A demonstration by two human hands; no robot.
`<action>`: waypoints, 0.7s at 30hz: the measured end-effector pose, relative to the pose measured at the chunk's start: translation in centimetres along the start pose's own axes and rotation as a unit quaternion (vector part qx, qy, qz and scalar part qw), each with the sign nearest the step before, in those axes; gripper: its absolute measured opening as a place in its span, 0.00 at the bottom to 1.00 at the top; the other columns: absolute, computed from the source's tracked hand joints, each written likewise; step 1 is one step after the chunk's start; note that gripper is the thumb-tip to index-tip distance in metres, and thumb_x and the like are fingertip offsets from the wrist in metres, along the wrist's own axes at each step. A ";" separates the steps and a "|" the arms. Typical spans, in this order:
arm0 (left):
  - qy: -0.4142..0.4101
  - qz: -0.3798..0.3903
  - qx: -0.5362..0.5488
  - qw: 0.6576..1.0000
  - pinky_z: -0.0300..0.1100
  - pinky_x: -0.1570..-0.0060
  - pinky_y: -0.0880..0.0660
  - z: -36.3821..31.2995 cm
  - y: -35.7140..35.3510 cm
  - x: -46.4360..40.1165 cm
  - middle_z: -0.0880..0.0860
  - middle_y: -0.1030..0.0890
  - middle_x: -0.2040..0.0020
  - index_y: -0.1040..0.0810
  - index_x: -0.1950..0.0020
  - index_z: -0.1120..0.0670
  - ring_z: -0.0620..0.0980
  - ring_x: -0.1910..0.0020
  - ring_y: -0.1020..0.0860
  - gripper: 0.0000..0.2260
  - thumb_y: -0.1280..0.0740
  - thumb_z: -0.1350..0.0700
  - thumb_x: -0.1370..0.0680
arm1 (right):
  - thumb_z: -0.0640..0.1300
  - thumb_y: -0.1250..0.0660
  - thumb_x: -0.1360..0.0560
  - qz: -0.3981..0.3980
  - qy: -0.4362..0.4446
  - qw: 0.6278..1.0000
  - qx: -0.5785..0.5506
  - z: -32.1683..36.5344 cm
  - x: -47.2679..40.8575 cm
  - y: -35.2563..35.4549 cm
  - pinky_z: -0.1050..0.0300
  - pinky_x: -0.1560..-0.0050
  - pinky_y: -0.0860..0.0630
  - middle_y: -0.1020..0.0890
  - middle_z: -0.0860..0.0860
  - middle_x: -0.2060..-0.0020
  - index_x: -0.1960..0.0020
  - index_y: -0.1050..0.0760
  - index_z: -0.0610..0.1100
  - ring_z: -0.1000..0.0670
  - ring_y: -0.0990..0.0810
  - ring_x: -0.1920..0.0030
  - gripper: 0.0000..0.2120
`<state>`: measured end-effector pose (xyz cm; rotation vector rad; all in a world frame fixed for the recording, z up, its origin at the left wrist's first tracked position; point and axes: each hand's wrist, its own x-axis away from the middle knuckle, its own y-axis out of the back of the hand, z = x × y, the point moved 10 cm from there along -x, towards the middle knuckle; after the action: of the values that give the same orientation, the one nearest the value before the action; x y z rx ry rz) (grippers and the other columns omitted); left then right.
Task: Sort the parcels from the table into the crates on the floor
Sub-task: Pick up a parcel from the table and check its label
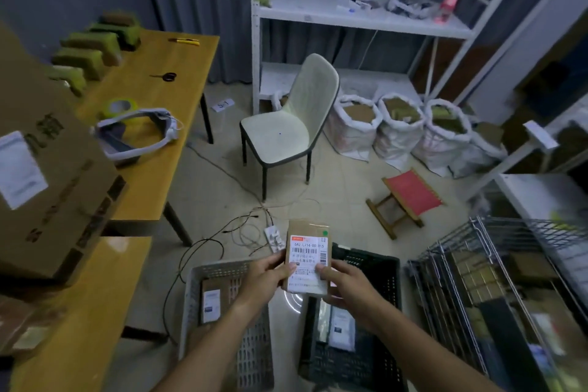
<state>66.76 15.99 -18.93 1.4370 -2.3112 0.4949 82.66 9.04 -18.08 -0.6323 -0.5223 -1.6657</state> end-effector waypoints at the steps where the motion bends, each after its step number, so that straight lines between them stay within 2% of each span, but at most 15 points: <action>1: 0.004 0.000 -0.002 1.000 0.50 0.44 0.19 0.4 -1.5 -1.1 0.51 0.14 0.46 0.20 0.34 0.54 0.52 0.47 0.15 0.14 0.33 0.61 0.20 | 0.46 0.32 0.19 -0.001 -0.002 1.000 -0.007 -0.5 -0.9 1.8 0.54 0.51 0.19 0.12 0.49 0.49 0.37 0.21 0.47 0.47 0.13 0.49 0.12; 6: 0.046 0.010 0.000 0.999 0.38 0.54 0.19 3.6 -9.2 -8.0 0.49 0.13 0.48 0.20 0.38 0.51 0.48 0.49 0.15 0.13 0.34 0.64 0.20 | 0.46 0.30 0.21 -0.016 -0.023 0.999 -0.023 -3.7 -6.7 10.8 0.48 0.43 0.19 0.12 0.49 0.49 0.36 0.21 0.49 0.47 0.13 0.47 0.14; 10: 0.070 0.031 -0.028 0.997 0.42 0.50 0.18 8.1 -14.5 -15.0 0.50 0.14 0.46 0.20 0.37 0.51 0.50 0.48 0.15 0.13 0.34 0.62 0.19 | 0.45 0.29 0.21 -0.021 -0.044 0.998 -0.034 -7.8 -12.5 17.3 0.41 0.38 0.20 0.13 0.48 0.46 0.34 0.23 0.49 0.45 0.14 0.46 0.16; 13: 0.082 0.035 -0.051 0.995 0.50 0.42 0.19 12.9 -17.1 -20.2 0.52 0.14 0.44 0.20 0.34 0.55 0.52 0.45 0.15 0.14 0.32 0.61 0.20 | 0.45 0.30 0.21 -0.029 -0.064 0.997 -0.045 -12.1 -17.8 21.3 0.38 0.36 0.22 0.13 0.47 0.46 0.34 0.23 0.48 0.44 0.14 0.45 0.16; 17: 0.097 0.036 -0.088 0.991 0.51 0.38 0.21 20.1 -19.0 -26.2 0.47 0.14 0.44 0.19 0.37 0.46 0.48 0.44 0.16 0.12 0.31 0.55 0.20 | 0.46 0.32 0.19 -0.037 -0.090 0.994 -0.055 -18.6 -24.8 24.5 0.40 0.34 0.23 0.13 0.50 0.46 0.35 0.21 0.51 0.46 0.14 0.44 0.13; 19: 0.112 0.020 -0.121 0.986 0.47 0.39 0.21 24.3 -18.7 -29.0 0.44 0.14 0.46 0.19 0.37 0.45 0.44 0.45 0.16 0.11 0.32 0.50 0.19 | 0.47 0.33 0.19 -0.045 -0.103 0.992 -0.058 -22.2 -28.2 25.7 0.41 0.33 0.24 0.12 0.51 0.48 0.36 0.21 0.51 0.47 0.14 0.44 0.12; 21: 0.119 -0.007 -0.156 0.981 0.35 0.49 0.20 27.9 -18.3 -31.5 0.41 0.15 0.48 0.19 0.36 0.49 0.41 0.50 0.17 0.13 0.34 0.49 0.19 | 0.47 0.33 0.19 -0.059 -0.115 0.990 -0.063 -25.9 -31.5 26.7 0.43 0.35 0.23 0.12 0.51 0.49 0.37 0.21 0.51 0.48 0.14 0.45 0.11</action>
<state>92.62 19.35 -56.71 1.1752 -2.0773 0.2670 110.01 10.64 -58.40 -0.9072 -0.6330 -1.7581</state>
